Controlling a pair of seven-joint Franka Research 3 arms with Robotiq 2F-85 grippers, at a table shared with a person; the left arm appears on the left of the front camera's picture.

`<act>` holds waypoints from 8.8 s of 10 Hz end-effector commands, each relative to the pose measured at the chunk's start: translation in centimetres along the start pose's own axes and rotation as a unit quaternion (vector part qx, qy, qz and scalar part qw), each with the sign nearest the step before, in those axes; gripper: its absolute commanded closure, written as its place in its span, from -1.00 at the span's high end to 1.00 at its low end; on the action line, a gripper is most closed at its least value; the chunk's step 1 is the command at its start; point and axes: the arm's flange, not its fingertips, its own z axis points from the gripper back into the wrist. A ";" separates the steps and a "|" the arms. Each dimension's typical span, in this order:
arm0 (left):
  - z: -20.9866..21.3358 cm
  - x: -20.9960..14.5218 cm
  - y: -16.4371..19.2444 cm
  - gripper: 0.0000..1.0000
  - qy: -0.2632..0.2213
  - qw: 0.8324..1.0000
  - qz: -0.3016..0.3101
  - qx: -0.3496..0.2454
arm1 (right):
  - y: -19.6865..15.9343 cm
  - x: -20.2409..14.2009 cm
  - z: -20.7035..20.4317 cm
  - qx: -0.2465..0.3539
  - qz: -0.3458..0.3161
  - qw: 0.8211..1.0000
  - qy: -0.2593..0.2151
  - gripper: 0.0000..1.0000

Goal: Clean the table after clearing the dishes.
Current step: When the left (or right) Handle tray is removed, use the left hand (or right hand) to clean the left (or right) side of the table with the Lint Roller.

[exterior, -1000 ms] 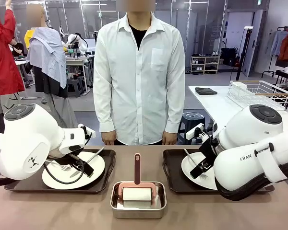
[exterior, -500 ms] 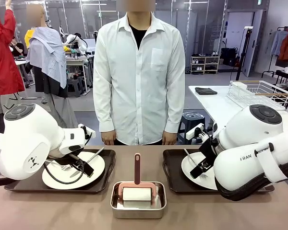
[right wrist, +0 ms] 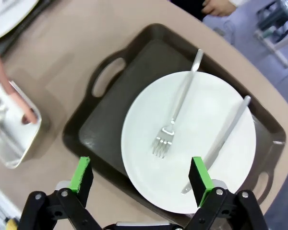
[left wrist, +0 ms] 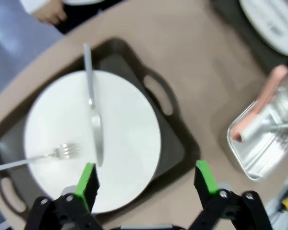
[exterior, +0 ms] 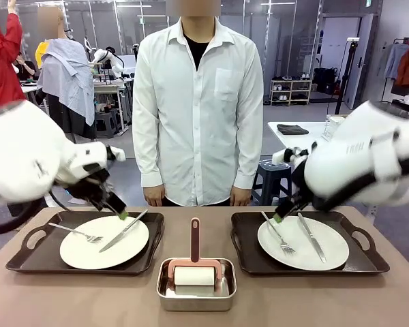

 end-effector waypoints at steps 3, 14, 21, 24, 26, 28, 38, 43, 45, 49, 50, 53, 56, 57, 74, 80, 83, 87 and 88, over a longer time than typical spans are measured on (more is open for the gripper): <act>9.5 -6.0 8.1 1.00 -0.105 0.977 0.074 -0.168 | -9.1 -5.3 7.3 0.159 -0.163 0.971 -0.075 1.00; 21.6 -34.8 20.5 1.00 -0.289 0.867 0.388 -0.120 | -24.0 -29.8 16.8 0.198 -0.427 0.846 -0.251 1.00; 21.6 -34.8 20.5 1.00 -0.289 0.867 0.388 -0.120 | -24.0 -29.8 16.8 0.198 -0.427 0.846 -0.251 1.00; 21.6 -34.8 20.5 1.00 -0.289 0.867 0.388 -0.120 | -24.0 -29.8 16.8 0.198 -0.427 0.846 -0.251 1.00; 21.6 -34.8 20.5 1.00 -0.289 0.867 0.388 -0.120 | -24.0 -29.8 16.8 0.198 -0.427 0.846 -0.251 1.00; 21.6 -34.8 20.5 1.00 -0.289 0.867 0.388 -0.120 | -24.0 -29.8 16.8 0.198 -0.427 0.846 -0.251 1.00; 21.6 -34.8 20.5 1.00 -0.289 0.867 0.388 -0.120 | -24.0 -29.8 16.8 0.198 -0.427 0.846 -0.251 1.00; 21.6 -34.8 20.5 1.00 -0.289 0.867 0.388 -0.120 | -24.1 -29.7 16.8 0.197 -0.434 0.845 -0.241 1.00; 21.6 -34.8 20.5 1.00 -0.289 0.867 0.388 -0.120 | -22.3 -21.6 16.8 0.191 -0.327 0.904 -0.197 1.00; 21.6 -34.8 20.5 1.00 -0.289 0.867 0.388 -0.120 | -8.4 -3.2 11.8 0.167 -0.059 0.980 -0.085 1.00; 21.6 -34.8 20.5 1.00 -0.289 0.867 0.388 -0.120 | -4.4 -0.7 9.5 0.166 0.003 0.985 -0.054 1.00; 21.6 -34.8 20.5 1.00 -0.289 0.867 0.388 -0.120 | 3.0 3.4 3.6 0.135 0.121 0.983 0.010 1.00; 21.6 -34.8 20.5 1.00 -0.289 0.867 0.388 -0.120 | 5.2 3.3 2.7 0.154 0.131 0.979 0.016 1.00; 21.6 -34.8 20.5 1.00 -0.289 0.867 0.388 -0.120 | 5.2 3.3 2.7 0.154 0.131 0.979 0.016 1.00; 21.6 -34.8 20.5 1.00 -0.289 0.867 0.388 -0.120 | 16.0 18.5 -9.9 0.195 0.396 0.871 0.216 1.00; 21.6 -34.8 20.5 1.00 -0.289 0.867 0.388 -0.120 | 18.5 19.1 -13.0 0.203 0.395 0.853 0.274 1.00; 21.6 -34.8 20.5 1.00 -0.289 0.867 0.388 -0.120 | 19.3 18.2 -15.0 0.209 0.384 0.846 0.305 1.00; 21.6 -34.8 20.5 1.00 -0.289 0.867 0.388 -0.120 | 19.4 17.8 -16.0 0.214 0.378 0.847 0.305 0.62; 21.6 -34.8 20.5 1.00 -0.289 0.867 0.388 -0.120 | 19.3 17.9 -15.9 0.220 0.377 0.848 0.301 0.49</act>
